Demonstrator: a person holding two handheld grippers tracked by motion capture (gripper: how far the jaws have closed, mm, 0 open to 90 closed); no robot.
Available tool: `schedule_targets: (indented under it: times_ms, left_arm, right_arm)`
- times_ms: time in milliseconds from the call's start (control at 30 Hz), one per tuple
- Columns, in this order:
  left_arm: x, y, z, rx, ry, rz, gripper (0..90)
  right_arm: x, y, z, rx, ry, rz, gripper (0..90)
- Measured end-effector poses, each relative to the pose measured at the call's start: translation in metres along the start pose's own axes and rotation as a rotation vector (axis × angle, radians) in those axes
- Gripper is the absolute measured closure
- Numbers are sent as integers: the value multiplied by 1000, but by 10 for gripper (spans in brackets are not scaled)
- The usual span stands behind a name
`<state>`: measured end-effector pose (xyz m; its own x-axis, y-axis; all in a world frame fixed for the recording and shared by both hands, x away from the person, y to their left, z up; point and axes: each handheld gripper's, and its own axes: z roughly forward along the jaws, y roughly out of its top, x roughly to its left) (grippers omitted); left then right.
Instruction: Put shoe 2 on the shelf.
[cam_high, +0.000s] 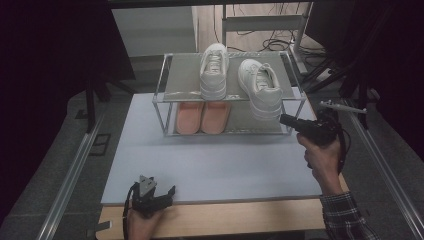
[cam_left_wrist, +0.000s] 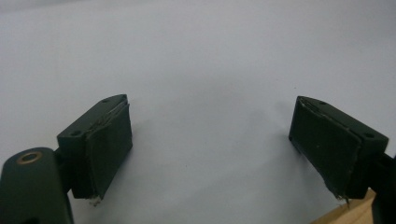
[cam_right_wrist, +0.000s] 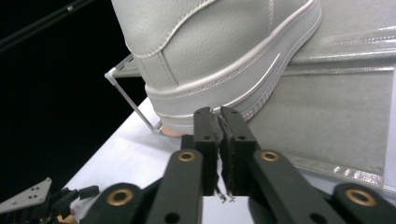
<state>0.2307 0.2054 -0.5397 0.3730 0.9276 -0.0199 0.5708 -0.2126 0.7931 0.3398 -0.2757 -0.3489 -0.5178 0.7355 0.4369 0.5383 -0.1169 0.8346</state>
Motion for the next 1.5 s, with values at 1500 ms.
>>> schedule_targets:
  times_ms: [1500]
  left_arm:
    - [0, 0, 0, 2, 0, -1, 131]
  right_arm:
    - [-7, 5, 35, -14, -115, 27, 897]
